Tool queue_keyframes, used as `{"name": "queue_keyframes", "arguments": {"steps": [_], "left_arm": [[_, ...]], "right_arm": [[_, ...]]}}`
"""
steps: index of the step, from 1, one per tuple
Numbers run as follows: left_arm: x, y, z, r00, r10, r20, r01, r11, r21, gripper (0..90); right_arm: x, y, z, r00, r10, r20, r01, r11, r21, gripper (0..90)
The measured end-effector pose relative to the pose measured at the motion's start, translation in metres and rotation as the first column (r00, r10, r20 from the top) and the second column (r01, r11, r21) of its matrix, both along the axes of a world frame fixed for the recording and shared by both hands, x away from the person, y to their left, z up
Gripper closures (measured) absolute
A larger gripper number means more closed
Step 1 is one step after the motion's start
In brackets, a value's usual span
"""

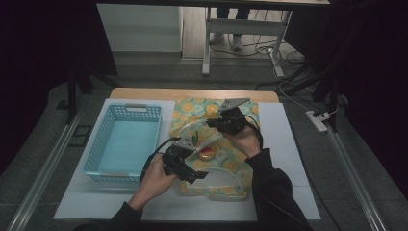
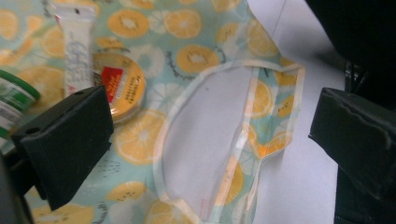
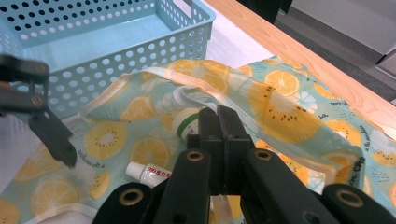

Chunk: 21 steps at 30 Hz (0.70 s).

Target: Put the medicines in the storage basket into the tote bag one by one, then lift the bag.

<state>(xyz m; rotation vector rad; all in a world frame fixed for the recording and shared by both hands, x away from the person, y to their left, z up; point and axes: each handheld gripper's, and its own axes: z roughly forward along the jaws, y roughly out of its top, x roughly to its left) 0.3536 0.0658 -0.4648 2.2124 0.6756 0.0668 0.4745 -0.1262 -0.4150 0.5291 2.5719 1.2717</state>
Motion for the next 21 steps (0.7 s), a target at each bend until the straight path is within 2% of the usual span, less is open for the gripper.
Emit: {"name": "queue_keyframes", "arguments": {"steps": [7, 13, 21], "left_arm": [[0.004, -0.009, -0.015, 0.9998, 0.001, -0.022, 0.0, 0.9999, 0.012, 0.0], [0.008, -0.017, -0.033, 0.9994, 0.0, -0.034, 0.002, 0.9979, 0.064, 0.0], [0.017, -0.024, -0.052, 0.999, 0.01, -0.042, -0.006, 0.9941, 0.108, 0.0]], "right_arm": [[0.0, 0.0, 0.0, 1.0, 0.001, 0.0, -0.001, 1.0, -0.001, 90.0], [0.0, 0.001, 0.0, 1.0, 0.004, 0.0, -0.004, 1.0, -0.005, 90.0], [0.0, 0.001, -0.001, 1.0, 0.003, 0.0, -0.003, 1.0, -0.006, 90.0]]}}
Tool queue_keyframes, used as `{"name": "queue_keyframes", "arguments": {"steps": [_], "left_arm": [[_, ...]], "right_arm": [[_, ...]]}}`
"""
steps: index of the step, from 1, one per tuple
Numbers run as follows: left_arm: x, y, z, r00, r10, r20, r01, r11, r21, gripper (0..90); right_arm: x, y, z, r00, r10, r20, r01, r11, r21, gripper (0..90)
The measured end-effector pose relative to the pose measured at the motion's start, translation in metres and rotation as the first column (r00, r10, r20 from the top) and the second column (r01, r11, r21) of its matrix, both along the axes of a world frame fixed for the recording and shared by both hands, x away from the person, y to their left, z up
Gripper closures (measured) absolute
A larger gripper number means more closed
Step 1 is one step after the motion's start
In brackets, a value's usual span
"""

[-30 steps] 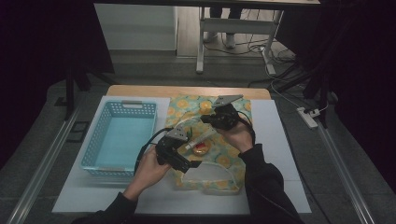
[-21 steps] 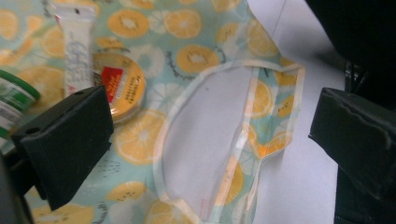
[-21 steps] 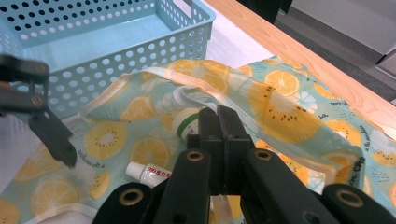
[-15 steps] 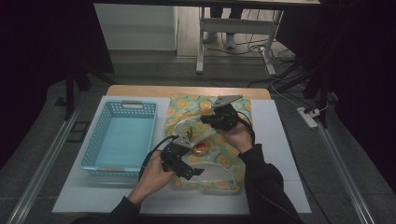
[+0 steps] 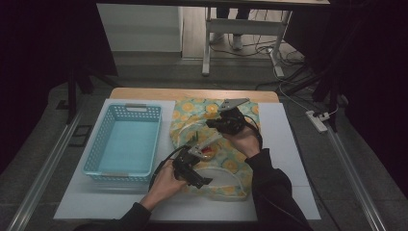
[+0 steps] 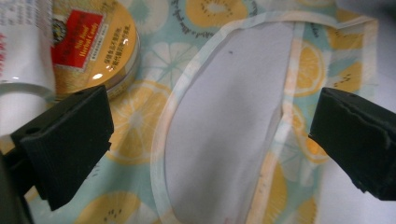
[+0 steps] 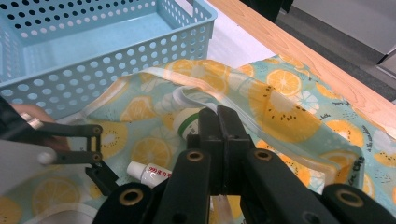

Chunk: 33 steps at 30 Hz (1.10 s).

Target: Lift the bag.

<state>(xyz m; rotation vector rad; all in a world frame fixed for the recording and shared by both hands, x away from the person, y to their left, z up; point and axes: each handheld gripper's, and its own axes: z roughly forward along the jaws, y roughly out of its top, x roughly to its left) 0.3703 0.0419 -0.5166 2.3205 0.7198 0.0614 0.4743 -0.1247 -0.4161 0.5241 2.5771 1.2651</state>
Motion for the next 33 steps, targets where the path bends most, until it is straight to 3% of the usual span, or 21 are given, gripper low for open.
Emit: {"name": "queue_keyframes", "arguments": {"steps": [8, 12, 14, 23, 25, 33], "left_arm": [[0.008, -0.001, -0.014, 0.9994, 0.026, 0.024, -0.027, 0.9982, 0.054, 1.4], [0.01, -0.001, -0.017, 0.9984, 0.024, 0.05, -0.029, 0.9937, 0.108, 7.6], [0.01, 0.0, -0.016, 0.9981, 0.024, 0.057, -0.03, 0.9931, 0.114, 11.8], [0.016, 0.006, -0.009, 0.9962, 0.078, 0.039, -0.083, 0.9882, 0.129, 48.0], [0.015, 0.005, -0.007, 0.9969, 0.073, 0.03, -0.076, 0.9885, 0.131, 62.7], [0.02, 0.004, -0.006, 0.9946, 0.102, -0.015, -0.1, 0.9876, 0.121, 88.9]], "right_arm": [[0.0, 0.001, -0.001, 1.0, 0.001, 0.0, -0.001, 1.0, 0.0, 90.0], [0.0, 0.001, -0.001, 1.0, 0.003, 0.001, -0.003, 1.0, -0.001, 90.0], [0.0, 0.001, -0.001, 1.0, 0.003, 0.001, -0.003, 1.0, -0.001, 90.0], [0.0, 0.001, 0.0, 1.0, 0.003, -0.002, -0.003, 1.0, -0.001, 90.0], [0.0, 0.001, -0.001, 1.0, 0.004, -0.004, -0.004, 1.0, 0.002, 90.0], [0.001, 0.0, -0.002, 0.9999, 0.001, -0.012, -0.001, 1.0, -0.003, 90.0]]}}
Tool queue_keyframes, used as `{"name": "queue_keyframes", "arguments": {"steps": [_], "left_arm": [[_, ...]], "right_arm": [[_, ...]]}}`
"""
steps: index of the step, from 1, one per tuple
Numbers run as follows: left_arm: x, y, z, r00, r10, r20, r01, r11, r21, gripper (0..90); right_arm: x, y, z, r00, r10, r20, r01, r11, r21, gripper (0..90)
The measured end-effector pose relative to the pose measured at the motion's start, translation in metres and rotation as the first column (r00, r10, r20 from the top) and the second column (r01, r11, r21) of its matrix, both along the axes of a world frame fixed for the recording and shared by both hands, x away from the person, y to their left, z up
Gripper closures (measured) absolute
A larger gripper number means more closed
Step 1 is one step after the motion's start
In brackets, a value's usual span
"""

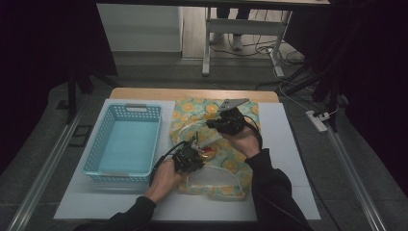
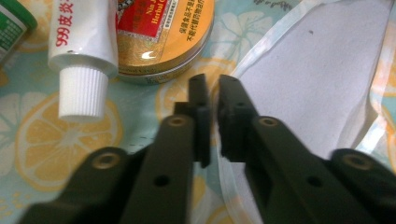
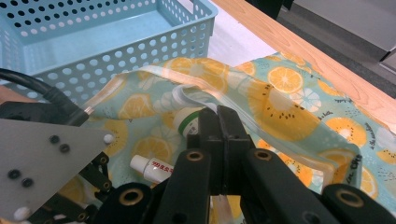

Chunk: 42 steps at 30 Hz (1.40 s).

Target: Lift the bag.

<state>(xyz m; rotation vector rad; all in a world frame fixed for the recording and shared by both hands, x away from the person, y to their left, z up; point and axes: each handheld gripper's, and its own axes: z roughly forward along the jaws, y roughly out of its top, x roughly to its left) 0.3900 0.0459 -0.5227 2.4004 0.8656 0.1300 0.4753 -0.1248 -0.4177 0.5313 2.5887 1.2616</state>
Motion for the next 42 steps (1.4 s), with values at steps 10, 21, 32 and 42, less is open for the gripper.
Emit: {"name": "queue_keyframes", "arguments": {"steps": [10, 21, 32, 42], "left_arm": [[-0.003, -0.003, 0.003, 0.9982, 0.06, -0.009, -0.06, 0.9982, -0.002, 90.0], [-0.007, 0.002, 0.024, 0.9993, 0.036, 0.01, -0.035, 0.997, -0.069, 90.0], [-0.008, 0.009, 0.051, 0.9994, 0.027, 0.022, -0.023, 0.9868, -0.161, 90.0], [-0.001, 0.016, 0.076, 0.9987, 0.03, 0.042, -0.021, 0.9763, -0.215, 90.0]], "right_arm": [[0.001, -0.001, 0.0, 1.0, 0.004, -0.005, -0.004, 1.0, -0.003, 90.0], [0.003, -0.006, 0.005, 0.9999, -0.004, -0.012, 0.004, 0.9998, 0.018, 90.0], [0.005, -0.014, 0.014, 0.9998, -0.005, -0.021, 0.006, 0.9994, 0.035, 90.0], [0.007, -0.015, 0.031, 0.9998, 0.003, -0.02, -0.003, 0.9994, 0.033, 90.0]]}}
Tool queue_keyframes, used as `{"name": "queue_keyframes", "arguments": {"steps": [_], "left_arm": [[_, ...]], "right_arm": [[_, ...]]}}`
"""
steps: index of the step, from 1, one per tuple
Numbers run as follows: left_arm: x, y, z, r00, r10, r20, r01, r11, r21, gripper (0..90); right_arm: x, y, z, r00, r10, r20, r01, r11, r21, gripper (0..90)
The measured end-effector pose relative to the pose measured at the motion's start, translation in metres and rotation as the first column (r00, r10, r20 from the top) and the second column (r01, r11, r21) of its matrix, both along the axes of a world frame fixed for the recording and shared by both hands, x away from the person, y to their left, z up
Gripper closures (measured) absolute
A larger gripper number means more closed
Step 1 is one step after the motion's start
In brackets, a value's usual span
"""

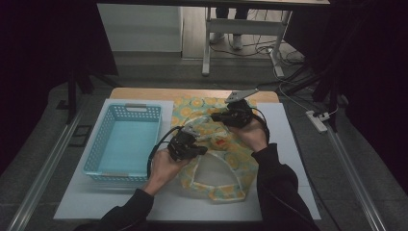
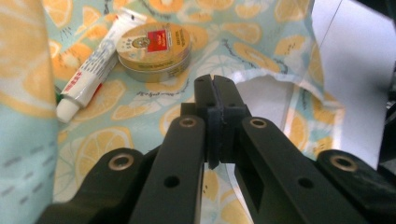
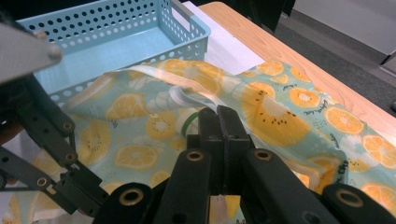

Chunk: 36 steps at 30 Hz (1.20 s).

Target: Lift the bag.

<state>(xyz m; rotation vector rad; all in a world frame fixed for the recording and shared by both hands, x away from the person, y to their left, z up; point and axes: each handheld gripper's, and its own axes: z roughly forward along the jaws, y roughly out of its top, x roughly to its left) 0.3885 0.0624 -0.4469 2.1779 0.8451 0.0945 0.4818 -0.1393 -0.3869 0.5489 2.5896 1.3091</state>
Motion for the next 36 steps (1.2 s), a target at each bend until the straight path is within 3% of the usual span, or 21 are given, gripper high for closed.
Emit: {"name": "queue_keyframes", "arguments": {"steps": [7, 16, 29, 36], "left_arm": [[0.007, 0.007, 0.026, 0.9996, 0.003, 0.028, -0.002, 0.9985, -0.055, 90.0], [0.018, 0.017, 0.063, 0.9982, 0.016, 0.057, -0.01, 0.9952, -0.097, 90.0], [0.036, 0.03, 0.106, 0.9947, 0.041, 0.094, -0.027, 0.9884, -0.15, 90.0], [0.045, 0.032, 0.13, 0.9908, 0.052, 0.125, -0.032, 0.9873, -0.156, 90.0]], "right_arm": [[0.002, 0.003, 0.011, 0.9998, 0.019, -0.006, -0.019, 0.9998, 0.003, 90.0], [-0.001, 0.007, 0.032, 0.9993, 0.036, -0.004, -0.036, 0.9993, 0.005, 90.0], [0.001, -0.002, 0.058, 0.9994, 0.034, 0.0, -0.034, 0.9986, 0.04, 90.0], [0.003, -0.005, 0.076, 0.9993, 0.031, 0.018, -0.032, 0.998, 0.054, 90.0]]}}
